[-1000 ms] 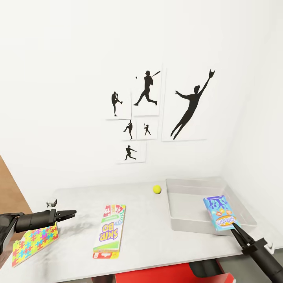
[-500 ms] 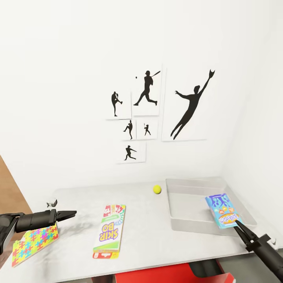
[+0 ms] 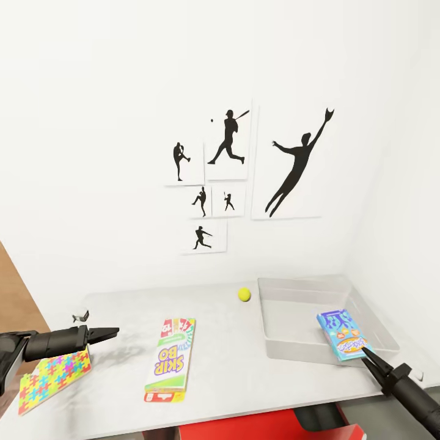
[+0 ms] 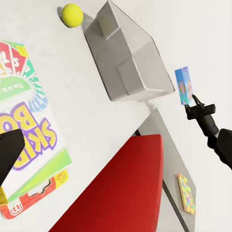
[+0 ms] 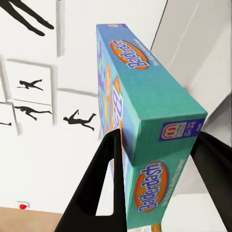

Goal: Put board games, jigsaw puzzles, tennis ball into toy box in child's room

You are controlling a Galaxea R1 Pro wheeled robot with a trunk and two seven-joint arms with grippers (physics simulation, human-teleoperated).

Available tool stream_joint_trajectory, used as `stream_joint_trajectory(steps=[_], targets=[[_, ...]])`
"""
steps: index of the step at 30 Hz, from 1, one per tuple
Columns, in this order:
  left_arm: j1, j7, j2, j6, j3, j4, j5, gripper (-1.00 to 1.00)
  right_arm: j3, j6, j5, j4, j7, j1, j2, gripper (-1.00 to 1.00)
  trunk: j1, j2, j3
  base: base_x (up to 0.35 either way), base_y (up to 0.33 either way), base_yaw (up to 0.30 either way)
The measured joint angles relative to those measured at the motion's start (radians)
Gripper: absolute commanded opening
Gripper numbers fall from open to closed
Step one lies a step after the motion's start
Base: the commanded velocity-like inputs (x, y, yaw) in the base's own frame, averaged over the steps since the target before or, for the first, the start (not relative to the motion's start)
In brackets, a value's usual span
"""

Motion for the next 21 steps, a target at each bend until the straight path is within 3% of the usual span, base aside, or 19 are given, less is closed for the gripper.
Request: stream_joint_trajectory(steps=[10, 21], targets=[[0.0, 0.0, 0.0, 0.0, 0.0, 0.0, 0.0, 1.0, 0.0, 0.007, -0.006, 0.0, -0.011, -0.001, 0.0, -1.0, 0.0, 0.0, 0.0, 0.0, 0.0, 0.0], [0.0, 0.0, 0.001, 0.0, 0.0, 0.0, 0.0, 1.0, 0.003, 0.013, -0.004, 0.004, -0.015, -0.029, -0.02, -1.0, 0.0, 0.0, 0.0, 0.0, 0.0, 0.0]])
